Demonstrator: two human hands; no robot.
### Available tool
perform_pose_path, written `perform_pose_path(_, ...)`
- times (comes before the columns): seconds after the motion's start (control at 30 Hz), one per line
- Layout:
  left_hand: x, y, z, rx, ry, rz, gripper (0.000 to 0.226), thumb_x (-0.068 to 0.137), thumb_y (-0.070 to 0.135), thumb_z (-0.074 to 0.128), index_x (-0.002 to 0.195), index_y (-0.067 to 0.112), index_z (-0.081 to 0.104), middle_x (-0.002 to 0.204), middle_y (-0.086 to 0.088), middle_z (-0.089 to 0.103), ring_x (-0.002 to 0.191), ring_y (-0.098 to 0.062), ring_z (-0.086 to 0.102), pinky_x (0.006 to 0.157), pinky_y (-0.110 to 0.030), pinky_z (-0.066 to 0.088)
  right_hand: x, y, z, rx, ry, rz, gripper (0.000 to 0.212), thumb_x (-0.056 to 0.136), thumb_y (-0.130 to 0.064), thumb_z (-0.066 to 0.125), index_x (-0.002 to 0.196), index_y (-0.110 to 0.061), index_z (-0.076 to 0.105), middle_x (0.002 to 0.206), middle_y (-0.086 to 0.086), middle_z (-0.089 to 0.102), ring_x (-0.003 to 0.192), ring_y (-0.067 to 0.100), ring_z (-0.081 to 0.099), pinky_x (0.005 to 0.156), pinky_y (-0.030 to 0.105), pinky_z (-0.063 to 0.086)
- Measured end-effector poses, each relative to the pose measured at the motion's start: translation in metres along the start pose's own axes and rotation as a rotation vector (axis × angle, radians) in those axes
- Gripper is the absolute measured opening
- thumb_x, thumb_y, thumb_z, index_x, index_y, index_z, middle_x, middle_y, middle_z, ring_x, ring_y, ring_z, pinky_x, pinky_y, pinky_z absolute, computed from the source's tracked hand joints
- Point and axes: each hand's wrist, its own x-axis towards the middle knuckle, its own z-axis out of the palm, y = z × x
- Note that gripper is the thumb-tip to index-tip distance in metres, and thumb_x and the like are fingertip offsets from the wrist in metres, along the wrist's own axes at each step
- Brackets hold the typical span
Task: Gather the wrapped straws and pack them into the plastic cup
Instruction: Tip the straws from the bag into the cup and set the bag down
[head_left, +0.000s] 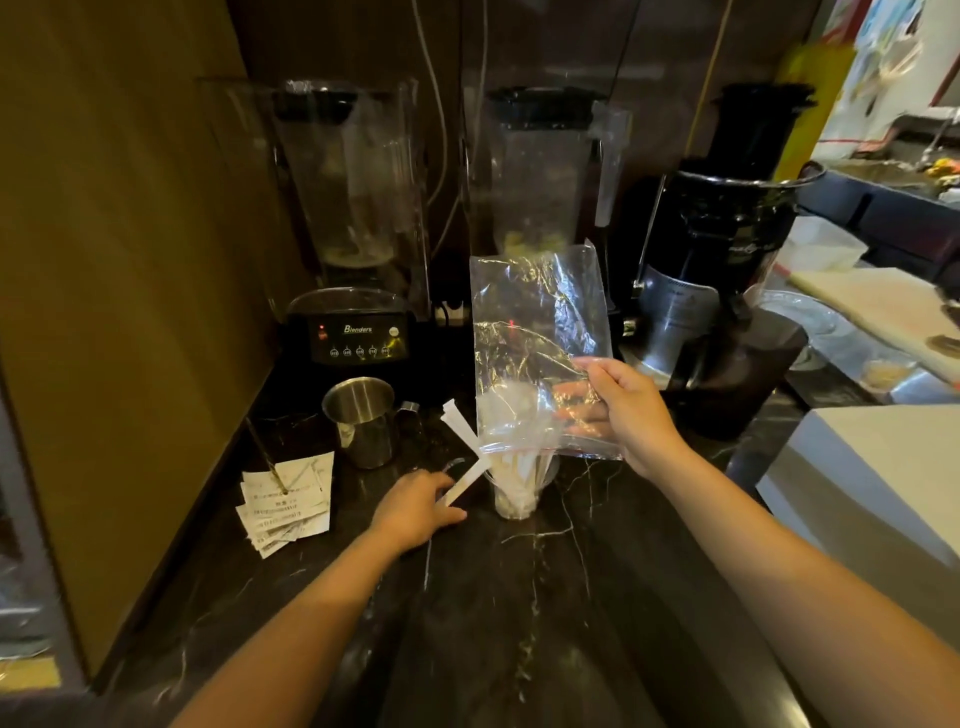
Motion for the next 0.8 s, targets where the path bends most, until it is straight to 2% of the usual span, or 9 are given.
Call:
perform_pose_path(0.07, 0.001, 0.001, 0.004, -0.048, 0.027, -0.006, 0.020, 0.081, 0.027, 0.062, 0.095, 0.013, 0.062, 0.092, -0.011, 0.064, 0.076, -0.017, 0.054, 0.063, -0.027, 0.040, 0.000, 0.003, -0.001, 0.013, 0.009, 0.019, 0.022, 0.095, -0.021, 0.039, 0.089, -0.031, 0.058, 0.089, 0.005, 0.069, 0.062, 0.010, 0.069, 0.050, 0.020, 0.055)
perform_pose_path(0.17, 0.001, 0.002, 0.003, -0.129, 0.041, -0.012, 0.014, 0.082, 0.025, 0.060, 0.082, 0.011, 0.064, 0.063, 0.001, 0.053, 0.057, -0.013, 0.050, 0.055, -0.025, 0.039, -0.001, 0.007, -0.004, 0.033, 0.015, 0.037, 0.021, 0.095, -0.020, 0.039, 0.091, -0.028, 0.058, 0.089, 0.007, 0.069, 0.060, 0.008, 0.068, 0.046, 0.017, 0.051)
perform_pose_path(0.23, 0.000, 0.007, -0.005, -0.174, 0.045, 0.011, 0.017, 0.083, 0.025, 0.059, 0.070, 0.014, 0.061, 0.057, 0.004, 0.045, 0.051, -0.010, 0.044, 0.050, -0.021, 0.034, -0.001, 0.009, -0.006, 0.041, 0.024, 0.046, 0.020, 0.095, -0.020, 0.039, 0.096, -0.024, 0.058, 0.088, 0.007, 0.068, 0.058, 0.007, 0.068, 0.045, 0.016, 0.050)
perform_pose_path(0.3, -0.001, 0.015, -0.018, -0.228, 0.061, 0.071, 0.027, 0.086, 0.025, 0.055, 0.060, 0.016, 0.054, 0.058, 0.002, 0.042, 0.053, -0.011, 0.041, 0.051, -0.020, 0.031, 0.001, 0.010, -0.009, 0.033, 0.037, 0.050, 0.020, 0.095, -0.020, 0.039, 0.103, -0.019, 0.058, 0.087, 0.007, 0.069, 0.056, 0.009, 0.068, 0.046, 0.018, 0.052)
perform_pose_path(0.4, -0.006, 0.034, -0.040, -0.318, 0.094, 0.202, 0.029, 0.089, 0.024, 0.048, 0.064, 0.013, 0.057, 0.065, 0.001, 0.041, 0.061, -0.011, 0.041, 0.056, -0.016, 0.034, 0.002, 0.007, -0.013, 0.030, 0.059, 0.032, 0.020, 0.095, -0.020, 0.039, 0.098, -0.023, 0.058, 0.084, 0.005, 0.069, 0.055, 0.010, 0.067, 0.049, 0.020, 0.055)
perform_pose_path(0.53, -0.002, 0.064, -0.059, -0.504, 0.218, 0.293, 0.018, 0.088, 0.020, 0.051, 0.085, 0.008, 0.064, 0.068, 0.003, 0.056, 0.059, -0.002, 0.052, 0.052, -0.005, 0.040, 0.003, 0.001, -0.020, 0.043, 0.080, 0.012, 0.020, 0.095, -0.021, 0.040, 0.095, -0.027, 0.058, 0.083, 0.003, 0.070, 0.055, 0.010, 0.067, 0.049, 0.021, 0.054)
perform_pose_path(0.6, 0.006, 0.076, -0.062, -0.540, 0.284, 0.280, 0.016, 0.086, 0.018, 0.053, 0.085, 0.006, 0.064, 0.065, 0.003, 0.058, 0.056, 0.000, 0.055, 0.052, -0.008, 0.042, 0.003, -0.001, -0.024, 0.043, 0.088, 0.007, 0.020, 0.095, -0.021, 0.040, 0.094, -0.027, 0.059, 0.083, 0.002, 0.070, 0.056, 0.010, 0.067, 0.049, 0.021, 0.054)
perform_pose_path(0.67, 0.014, 0.085, -0.058, -0.538, 0.321, 0.263, 0.011, 0.085, 0.016, 0.056, 0.082, 0.009, 0.064, 0.064, 0.003, 0.058, 0.056, -0.005, 0.056, 0.054, -0.014, 0.043, 0.002, -0.003, -0.028, 0.048, 0.101, -0.003, 0.021, 0.095, -0.020, 0.040, 0.093, -0.027, 0.059, 0.082, 0.003, 0.070, 0.056, 0.010, 0.067, 0.047, 0.020, 0.054)
perform_pose_path(0.8, 0.025, 0.089, -0.041, -0.430, 0.331, 0.218, 0.016, 0.082, 0.015, 0.059, 0.074, 0.002, 0.063, 0.057, -0.005, 0.057, 0.050, -0.007, 0.053, 0.058, -0.025, 0.044, 0.001, -0.002, -0.036, 0.061, 0.109, -0.006, 0.022, 0.095, -0.018, 0.039, 0.093, -0.024, 0.060, 0.082, 0.005, 0.069, 0.056, 0.010, 0.068, 0.046, 0.018, 0.052)
